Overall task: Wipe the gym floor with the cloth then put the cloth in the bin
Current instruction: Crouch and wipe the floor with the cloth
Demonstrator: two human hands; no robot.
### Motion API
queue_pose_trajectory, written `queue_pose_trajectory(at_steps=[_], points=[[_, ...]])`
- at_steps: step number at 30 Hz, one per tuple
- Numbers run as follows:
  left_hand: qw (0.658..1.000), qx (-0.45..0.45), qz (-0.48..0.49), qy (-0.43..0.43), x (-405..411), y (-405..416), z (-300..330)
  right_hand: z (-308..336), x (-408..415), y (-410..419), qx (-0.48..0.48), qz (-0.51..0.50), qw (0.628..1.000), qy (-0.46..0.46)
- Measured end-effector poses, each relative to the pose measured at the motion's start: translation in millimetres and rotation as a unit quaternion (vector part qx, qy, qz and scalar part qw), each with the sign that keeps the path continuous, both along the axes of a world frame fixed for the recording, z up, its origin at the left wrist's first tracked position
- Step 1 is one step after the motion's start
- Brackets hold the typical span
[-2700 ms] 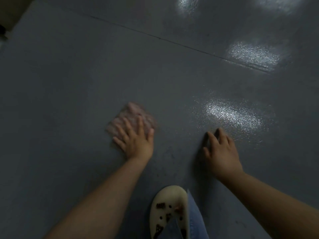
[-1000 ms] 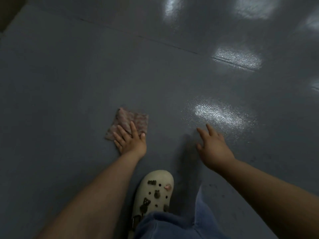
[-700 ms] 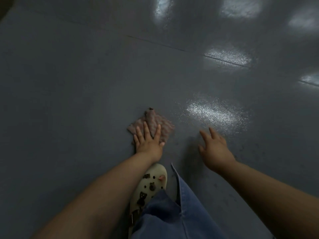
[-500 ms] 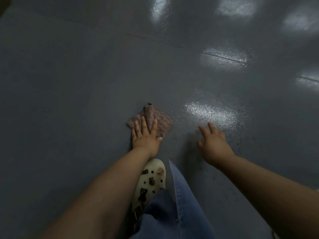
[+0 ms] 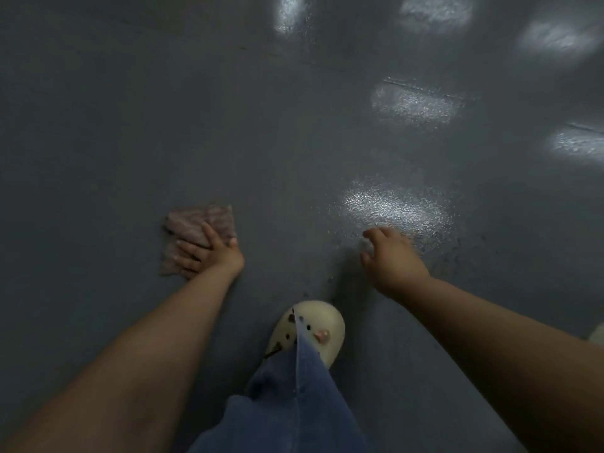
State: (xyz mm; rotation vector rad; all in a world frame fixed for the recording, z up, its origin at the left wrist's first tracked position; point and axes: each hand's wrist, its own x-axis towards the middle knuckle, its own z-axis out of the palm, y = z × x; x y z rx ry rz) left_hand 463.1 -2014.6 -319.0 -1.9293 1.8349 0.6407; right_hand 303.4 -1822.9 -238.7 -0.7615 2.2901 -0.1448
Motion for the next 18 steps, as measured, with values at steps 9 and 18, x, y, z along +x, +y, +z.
queue_pose_trajectory(at_steps=[9, 18], points=[[0.951, 0.048, -0.301, 0.043, -50, 51, 3, -5, 1, -1, 0.022, 0.001, 1.000, 0.012], [0.797, 0.154, -0.540, 0.222, -83, 53, 20, -40, 8, -10, -0.036, 0.053, 0.997, 0.032]])
